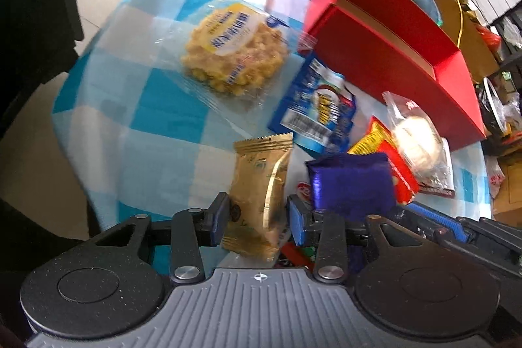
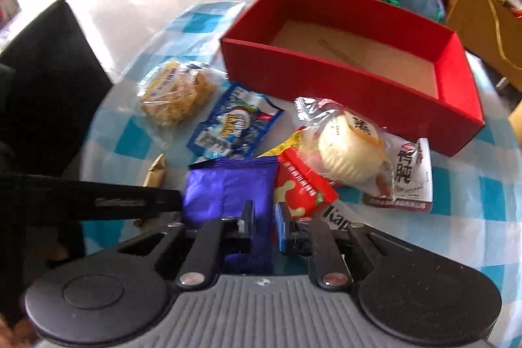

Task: Organize snacks
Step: 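Close the right gripper on the purple foil bag and lift it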

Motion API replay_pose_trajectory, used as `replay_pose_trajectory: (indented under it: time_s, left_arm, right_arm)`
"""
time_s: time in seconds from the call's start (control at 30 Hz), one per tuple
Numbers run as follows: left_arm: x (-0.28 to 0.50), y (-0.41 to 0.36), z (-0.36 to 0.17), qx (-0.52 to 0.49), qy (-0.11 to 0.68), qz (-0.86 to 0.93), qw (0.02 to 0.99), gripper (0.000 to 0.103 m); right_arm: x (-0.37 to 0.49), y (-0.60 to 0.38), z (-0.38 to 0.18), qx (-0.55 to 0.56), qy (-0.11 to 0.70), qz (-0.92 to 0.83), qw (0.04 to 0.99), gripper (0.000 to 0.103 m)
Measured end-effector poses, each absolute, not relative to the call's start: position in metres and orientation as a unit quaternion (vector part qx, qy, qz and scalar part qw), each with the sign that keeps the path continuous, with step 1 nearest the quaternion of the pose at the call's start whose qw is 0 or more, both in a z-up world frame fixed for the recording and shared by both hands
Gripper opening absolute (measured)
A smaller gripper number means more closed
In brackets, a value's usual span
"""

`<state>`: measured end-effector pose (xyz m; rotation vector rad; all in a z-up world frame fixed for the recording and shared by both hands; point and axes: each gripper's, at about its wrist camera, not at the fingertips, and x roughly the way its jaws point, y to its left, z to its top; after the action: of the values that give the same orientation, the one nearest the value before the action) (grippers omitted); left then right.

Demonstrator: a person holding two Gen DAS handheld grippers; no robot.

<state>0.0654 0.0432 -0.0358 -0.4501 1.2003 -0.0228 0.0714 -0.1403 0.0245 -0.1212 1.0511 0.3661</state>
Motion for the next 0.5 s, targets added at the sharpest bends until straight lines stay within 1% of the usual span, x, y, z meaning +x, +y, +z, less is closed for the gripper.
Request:
replay_pose_trajectory:
  time_s: [0.03,0.07,0.1,0.13,0.2,0.3,0.33,0.4,0.43,0.47,0.5]
  left_arm:
    - [0.066,0.045,-0.035,-0.215,0.558,-0.010,0.801,0.045]
    - [0.065,0.049,-0.034,-0.221,0.556,-0.005,0.801,0.044]
    - [0.065,0.052,-0.033,-0.228,0.554,-0.001,0.801,0.043]
    - [0.065,0.054,-0.032,-0.230,0.552,0.000,0.802,0.043]
    - [0.064,0.054,-0.029,-0.220,0.549,0.003,0.806,0.043]
    - [0.065,0.052,-0.034,-0.217,0.559,-0.002,0.800,0.044]
    - [0.065,0.052,-0.035,-0.219,0.562,-0.002,0.798,0.046]
    - [0.066,0.053,-0.036,-0.219,0.563,-0.002,0.797,0.047]
    - [0.067,0.053,-0.036,-0.219,0.564,-0.003,0.796,0.047]
    - [0.068,0.053,-0.037,-0.218,0.566,-0.006,0.795,0.048]
    - [0.068,0.052,-0.037,-0.217,0.568,-0.011,0.794,0.052]
  right_arm:
    - [0.069,-0.137,0.027,-0.061,0.495,0.185,0.847,0.030]
    - [0.069,-0.132,0.027,-0.065,0.495,0.193,0.845,0.047]
    - [0.069,-0.127,0.026,-0.067,0.493,0.201,0.844,0.059]
    - [0.070,-0.121,0.025,-0.071,0.493,0.209,0.842,0.062]
    - [0.072,-0.109,0.019,-0.090,0.502,0.217,0.832,0.064]
    - [0.072,-0.094,0.008,-0.138,0.504,0.207,0.827,0.065]
    - [0.072,-0.091,0.005,-0.155,0.500,0.197,0.829,0.064]
    - [0.070,-0.088,0.001,-0.179,0.494,0.189,0.829,0.060]
    - [0.070,-0.089,0.001,-0.180,0.494,0.189,0.829,0.057]
    - [0.070,-0.092,0.004,-0.175,0.494,0.191,0.830,0.047]
    - [0.070,-0.095,0.007,-0.167,0.493,0.192,0.832,0.041]
